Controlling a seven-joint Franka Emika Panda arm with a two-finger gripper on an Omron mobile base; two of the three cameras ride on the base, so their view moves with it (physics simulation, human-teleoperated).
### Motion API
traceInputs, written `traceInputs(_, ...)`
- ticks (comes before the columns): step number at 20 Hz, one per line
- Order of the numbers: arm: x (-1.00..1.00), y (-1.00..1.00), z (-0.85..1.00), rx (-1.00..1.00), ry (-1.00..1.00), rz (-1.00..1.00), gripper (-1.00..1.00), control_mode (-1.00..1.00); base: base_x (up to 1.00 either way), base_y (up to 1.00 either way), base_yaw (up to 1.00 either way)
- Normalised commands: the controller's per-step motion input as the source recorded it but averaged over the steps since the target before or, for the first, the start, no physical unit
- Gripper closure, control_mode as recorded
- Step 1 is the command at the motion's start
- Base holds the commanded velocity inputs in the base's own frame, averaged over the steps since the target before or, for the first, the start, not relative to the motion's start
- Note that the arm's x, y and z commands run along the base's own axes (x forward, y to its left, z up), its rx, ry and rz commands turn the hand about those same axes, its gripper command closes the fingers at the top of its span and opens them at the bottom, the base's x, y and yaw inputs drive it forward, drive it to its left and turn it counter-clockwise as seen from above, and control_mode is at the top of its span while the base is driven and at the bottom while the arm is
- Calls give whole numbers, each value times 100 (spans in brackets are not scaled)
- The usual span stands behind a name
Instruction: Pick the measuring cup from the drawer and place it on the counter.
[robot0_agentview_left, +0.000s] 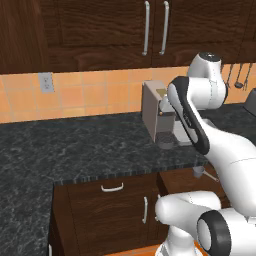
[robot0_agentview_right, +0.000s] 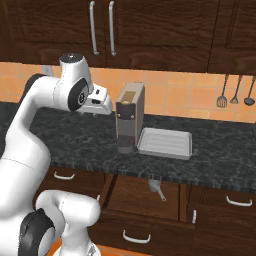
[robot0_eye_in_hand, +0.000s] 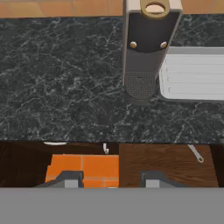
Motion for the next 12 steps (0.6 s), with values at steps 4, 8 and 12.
traceInputs(4,-24,-6,-8,0,0,0,-100,-100,0,0,0)
traceInputs(8,-55,-4,-62,-3,0,0,-100,-100,0,0,0)
traceInputs(12,-37,0,-86,-7,0,0,-100,-100,0,0,0)
